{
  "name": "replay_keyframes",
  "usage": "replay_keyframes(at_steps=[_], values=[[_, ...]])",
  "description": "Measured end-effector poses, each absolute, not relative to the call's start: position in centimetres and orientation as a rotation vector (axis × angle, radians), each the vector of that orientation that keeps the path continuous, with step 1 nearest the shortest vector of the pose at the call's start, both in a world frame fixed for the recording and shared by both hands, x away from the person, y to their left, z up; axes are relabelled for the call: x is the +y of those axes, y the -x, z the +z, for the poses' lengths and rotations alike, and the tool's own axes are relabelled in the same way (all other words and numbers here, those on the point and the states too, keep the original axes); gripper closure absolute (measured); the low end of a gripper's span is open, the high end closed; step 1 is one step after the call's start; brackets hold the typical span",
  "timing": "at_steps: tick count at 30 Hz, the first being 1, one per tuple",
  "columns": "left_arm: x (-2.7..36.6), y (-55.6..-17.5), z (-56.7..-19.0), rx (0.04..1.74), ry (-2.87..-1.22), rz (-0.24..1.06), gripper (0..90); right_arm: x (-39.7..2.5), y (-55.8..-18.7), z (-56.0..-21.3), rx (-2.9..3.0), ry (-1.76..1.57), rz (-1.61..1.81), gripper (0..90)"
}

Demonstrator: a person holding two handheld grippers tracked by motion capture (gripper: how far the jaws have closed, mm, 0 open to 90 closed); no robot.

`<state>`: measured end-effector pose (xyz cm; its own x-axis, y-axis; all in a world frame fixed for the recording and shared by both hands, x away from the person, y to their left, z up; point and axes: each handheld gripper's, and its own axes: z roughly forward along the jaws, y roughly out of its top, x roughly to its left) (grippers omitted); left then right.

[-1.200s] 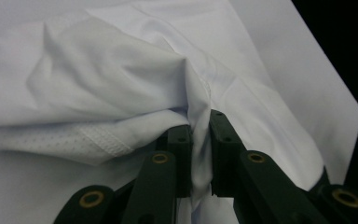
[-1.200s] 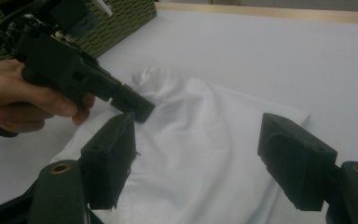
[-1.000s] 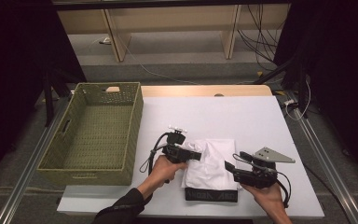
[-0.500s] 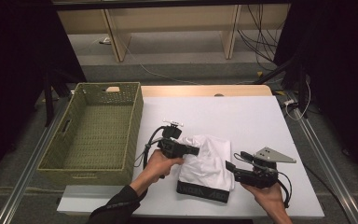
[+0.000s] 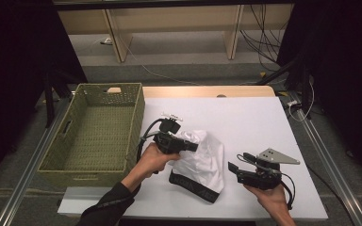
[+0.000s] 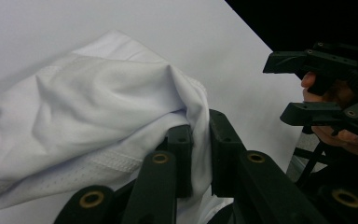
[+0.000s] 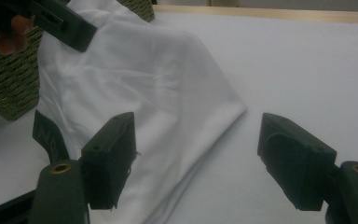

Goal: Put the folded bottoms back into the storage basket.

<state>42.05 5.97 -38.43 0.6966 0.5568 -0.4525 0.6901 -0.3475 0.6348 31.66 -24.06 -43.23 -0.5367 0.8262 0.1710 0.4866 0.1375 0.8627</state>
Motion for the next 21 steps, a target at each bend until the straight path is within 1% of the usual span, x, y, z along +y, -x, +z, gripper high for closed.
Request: replay_keyframes(at_steps=[10, 21], values=[[6.8, -42.0, -36.4, 0.922, -2.074, -0.153, 81.1, -24.0, -31.7, -43.2, 2.078, -1.267, 1.357, 28.9], [8.3, -42.4, -34.3, 0.920, -2.071, -0.112, 81.2, -24.1, -31.7, -43.3, 2.078, -1.267, 1.358, 29.0]])
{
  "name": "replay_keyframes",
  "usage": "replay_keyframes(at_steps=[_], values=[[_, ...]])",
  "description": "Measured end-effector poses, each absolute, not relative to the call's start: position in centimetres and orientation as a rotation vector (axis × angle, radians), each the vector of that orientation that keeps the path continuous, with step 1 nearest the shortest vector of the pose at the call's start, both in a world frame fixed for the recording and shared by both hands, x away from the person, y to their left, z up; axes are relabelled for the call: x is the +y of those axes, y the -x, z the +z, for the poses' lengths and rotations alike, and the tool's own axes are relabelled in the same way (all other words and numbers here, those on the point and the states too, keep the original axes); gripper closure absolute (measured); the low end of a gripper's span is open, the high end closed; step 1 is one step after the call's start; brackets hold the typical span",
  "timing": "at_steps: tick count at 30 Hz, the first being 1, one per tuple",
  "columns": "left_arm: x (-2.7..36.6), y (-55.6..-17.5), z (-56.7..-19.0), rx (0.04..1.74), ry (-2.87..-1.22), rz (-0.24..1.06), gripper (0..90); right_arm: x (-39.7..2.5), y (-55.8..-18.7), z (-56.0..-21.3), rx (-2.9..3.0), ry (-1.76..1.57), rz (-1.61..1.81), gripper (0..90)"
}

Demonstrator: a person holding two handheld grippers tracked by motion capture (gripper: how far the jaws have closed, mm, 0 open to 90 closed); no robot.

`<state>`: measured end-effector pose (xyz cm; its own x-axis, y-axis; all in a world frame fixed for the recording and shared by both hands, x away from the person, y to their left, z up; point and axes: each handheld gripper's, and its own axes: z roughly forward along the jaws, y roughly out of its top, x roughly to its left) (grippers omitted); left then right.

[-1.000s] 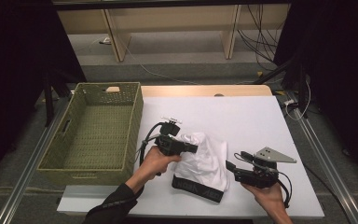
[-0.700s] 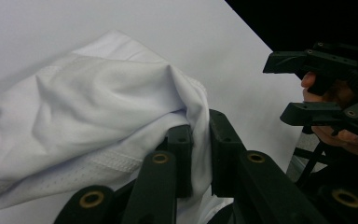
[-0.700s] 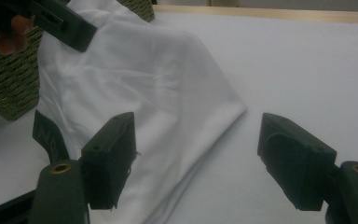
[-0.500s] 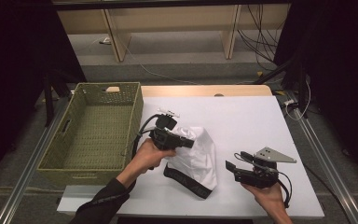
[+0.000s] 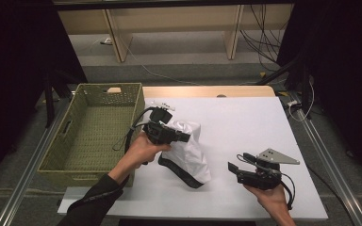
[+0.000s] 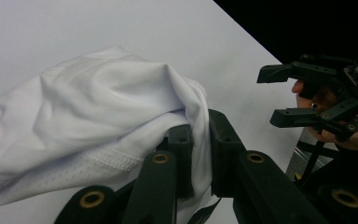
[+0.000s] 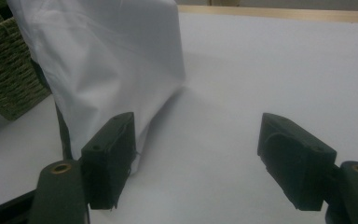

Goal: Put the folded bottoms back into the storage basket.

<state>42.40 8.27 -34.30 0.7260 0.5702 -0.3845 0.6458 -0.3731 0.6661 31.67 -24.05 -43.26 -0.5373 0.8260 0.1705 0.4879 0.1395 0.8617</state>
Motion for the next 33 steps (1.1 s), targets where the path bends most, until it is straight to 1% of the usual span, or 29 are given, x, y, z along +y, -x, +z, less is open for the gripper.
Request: replay_keyframes(at_steps=[12, 33], values=[[10.4, -42.7, -31.6, 0.927, -2.041, -0.076, 81.2, -24.0, -31.7, -43.3, 2.077, -1.271, 1.360, 29.0], [13.1, -42.9, -28.9, 0.942, -2.015, -0.028, 81.2, -24.1, -31.7, -43.3, 2.077, -1.269, 1.381, 26.0]])
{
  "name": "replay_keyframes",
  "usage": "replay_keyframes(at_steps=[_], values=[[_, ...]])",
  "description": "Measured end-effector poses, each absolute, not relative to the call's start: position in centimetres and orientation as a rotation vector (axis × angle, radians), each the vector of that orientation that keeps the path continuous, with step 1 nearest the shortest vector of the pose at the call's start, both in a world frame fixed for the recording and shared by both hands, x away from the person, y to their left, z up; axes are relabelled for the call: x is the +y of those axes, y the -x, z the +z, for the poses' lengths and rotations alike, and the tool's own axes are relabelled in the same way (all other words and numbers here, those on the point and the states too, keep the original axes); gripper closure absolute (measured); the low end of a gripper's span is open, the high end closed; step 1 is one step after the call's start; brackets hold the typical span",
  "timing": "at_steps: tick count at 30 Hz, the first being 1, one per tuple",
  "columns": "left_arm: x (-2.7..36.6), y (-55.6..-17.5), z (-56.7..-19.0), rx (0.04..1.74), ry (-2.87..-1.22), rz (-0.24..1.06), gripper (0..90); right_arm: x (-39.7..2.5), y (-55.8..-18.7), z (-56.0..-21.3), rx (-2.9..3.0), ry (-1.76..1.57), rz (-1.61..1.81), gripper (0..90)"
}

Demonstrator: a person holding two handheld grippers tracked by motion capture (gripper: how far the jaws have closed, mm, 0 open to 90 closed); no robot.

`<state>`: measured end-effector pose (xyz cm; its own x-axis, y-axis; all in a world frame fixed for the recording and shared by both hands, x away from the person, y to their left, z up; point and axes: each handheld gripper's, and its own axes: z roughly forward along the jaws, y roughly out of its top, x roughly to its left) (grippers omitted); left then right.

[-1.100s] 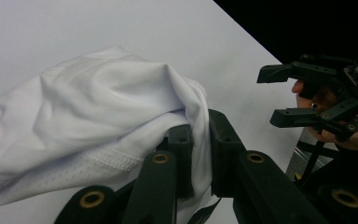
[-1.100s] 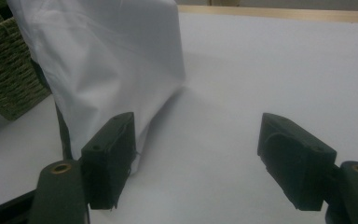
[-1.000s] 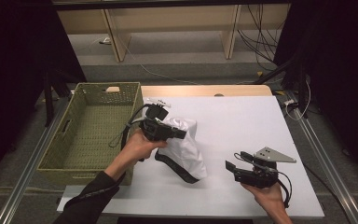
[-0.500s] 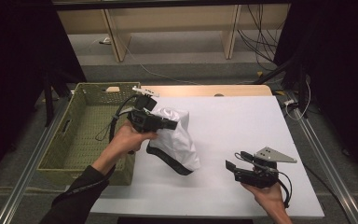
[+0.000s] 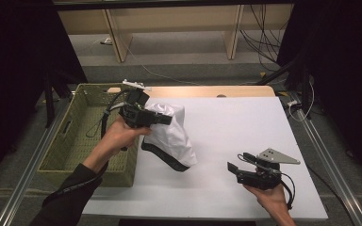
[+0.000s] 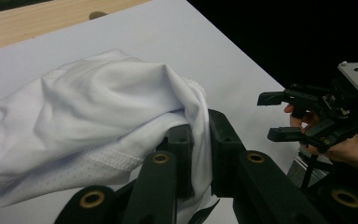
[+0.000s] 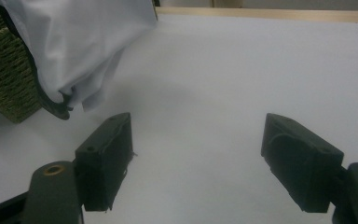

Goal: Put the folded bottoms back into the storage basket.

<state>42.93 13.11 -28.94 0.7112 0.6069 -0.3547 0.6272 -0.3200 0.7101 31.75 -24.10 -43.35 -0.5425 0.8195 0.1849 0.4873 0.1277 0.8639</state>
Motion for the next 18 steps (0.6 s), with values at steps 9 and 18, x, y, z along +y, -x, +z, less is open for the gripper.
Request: replay_keyframes(at_steps=[9, 18], values=[[14.6, -42.9, -27.8, 0.959, -1.988, -0.004, 81.2, -24.1, -31.8, -43.4, 2.079, -1.265, 1.382, 26.0], [16.3, -42.8, -26.5, 0.970, -1.963, 0.026, 81.3, -24.1, -31.8, -43.3, 2.080, -1.264, 1.382, 26.0]])
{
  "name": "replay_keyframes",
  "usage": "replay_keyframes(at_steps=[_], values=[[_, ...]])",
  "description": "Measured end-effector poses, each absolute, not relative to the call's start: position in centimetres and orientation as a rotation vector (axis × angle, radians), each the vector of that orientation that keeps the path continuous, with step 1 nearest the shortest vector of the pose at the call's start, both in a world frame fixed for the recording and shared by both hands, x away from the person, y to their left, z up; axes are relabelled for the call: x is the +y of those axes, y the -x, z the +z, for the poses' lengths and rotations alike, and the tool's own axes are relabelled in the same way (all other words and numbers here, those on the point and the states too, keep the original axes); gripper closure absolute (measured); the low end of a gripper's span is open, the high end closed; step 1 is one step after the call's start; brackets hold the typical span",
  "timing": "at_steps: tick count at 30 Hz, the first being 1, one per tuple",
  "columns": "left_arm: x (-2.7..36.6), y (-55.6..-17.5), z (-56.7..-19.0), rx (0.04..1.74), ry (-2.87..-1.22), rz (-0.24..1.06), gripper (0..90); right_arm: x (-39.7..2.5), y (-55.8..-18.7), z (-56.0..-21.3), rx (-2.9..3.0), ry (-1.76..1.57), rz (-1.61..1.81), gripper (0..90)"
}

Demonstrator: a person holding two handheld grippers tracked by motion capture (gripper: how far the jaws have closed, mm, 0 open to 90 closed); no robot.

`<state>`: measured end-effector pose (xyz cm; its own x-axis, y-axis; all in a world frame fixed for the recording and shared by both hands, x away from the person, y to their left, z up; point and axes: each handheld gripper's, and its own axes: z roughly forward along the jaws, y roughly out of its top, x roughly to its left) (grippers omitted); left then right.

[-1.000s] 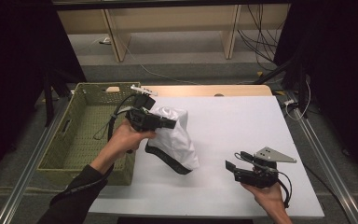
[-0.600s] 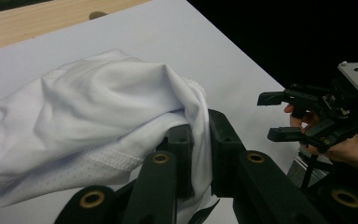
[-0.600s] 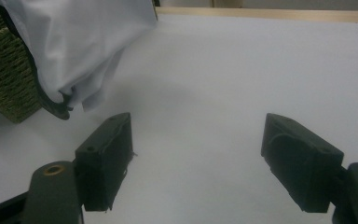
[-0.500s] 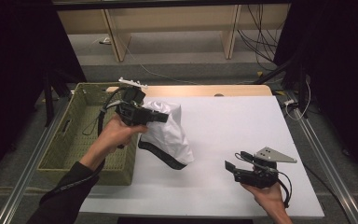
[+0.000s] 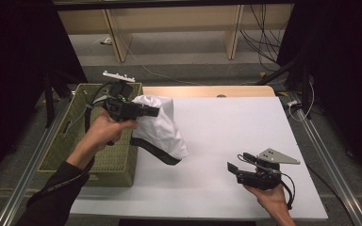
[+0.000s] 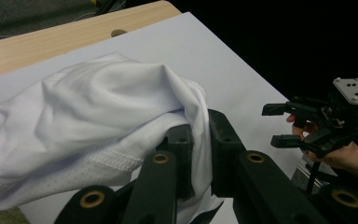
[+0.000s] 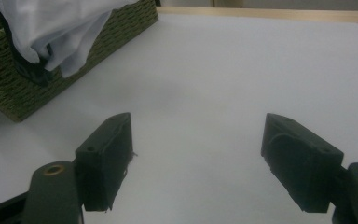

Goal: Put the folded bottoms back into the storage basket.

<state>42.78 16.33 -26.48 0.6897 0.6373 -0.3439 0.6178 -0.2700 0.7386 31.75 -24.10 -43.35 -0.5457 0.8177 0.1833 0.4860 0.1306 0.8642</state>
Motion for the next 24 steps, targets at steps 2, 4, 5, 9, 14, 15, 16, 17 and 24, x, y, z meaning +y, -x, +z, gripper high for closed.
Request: replay_keyframes(at_steps=[2, 4, 5, 9, 14, 15, 16, 17, 24], values=[[16.7, -42.8, -26.2, 0.974, -1.961, 0.032, 81.2, -24.1, -31.7, -43.3, 2.080, -1.265, 1.382, 26.0], [17.1, -42.8, -25.9, 0.979, -1.962, 0.043, 81.2, -24.1, -31.8, -43.3, 2.082, -1.264, 1.383, 26.0], [17.3, -42.8, -25.8, 0.981, -1.960, 0.046, 81.2, -24.1, -31.8, -43.4, 2.082, -1.266, 1.381, 26.0], [18.0, -42.8, -25.2, 0.988, -1.954, 0.057, 81.3, -24.1, -31.7, -43.3, 2.082, -1.265, 1.380, 26.0], [19.1, -42.6, -24.2, 1.000, -1.946, 0.072, 81.3, -24.1, -31.7, -43.4, 2.083, -1.267, 1.380, 26.1], [19.4, -42.6, -24.0, 1.002, -1.942, 0.074, 81.3, -24.1, -31.7, -43.4, 2.082, -1.266, 1.380, 26.1], [19.7, -42.6, -23.8, 1.007, -1.940, 0.079, 81.3, -24.1, -31.7, -43.3, 2.082, -1.265, 1.380, 26.1], [20.1, -42.6, -23.6, 1.010, -1.936, 0.084, 81.3, -24.1, -31.7, -43.4, 2.083, -1.265, 1.380, 26.1], [22.8, -42.4, -22.5, 1.049, -1.906, 0.113, 81.3, -24.1, -31.8, -43.4, 2.088, -1.265, 1.370, 26.1]])
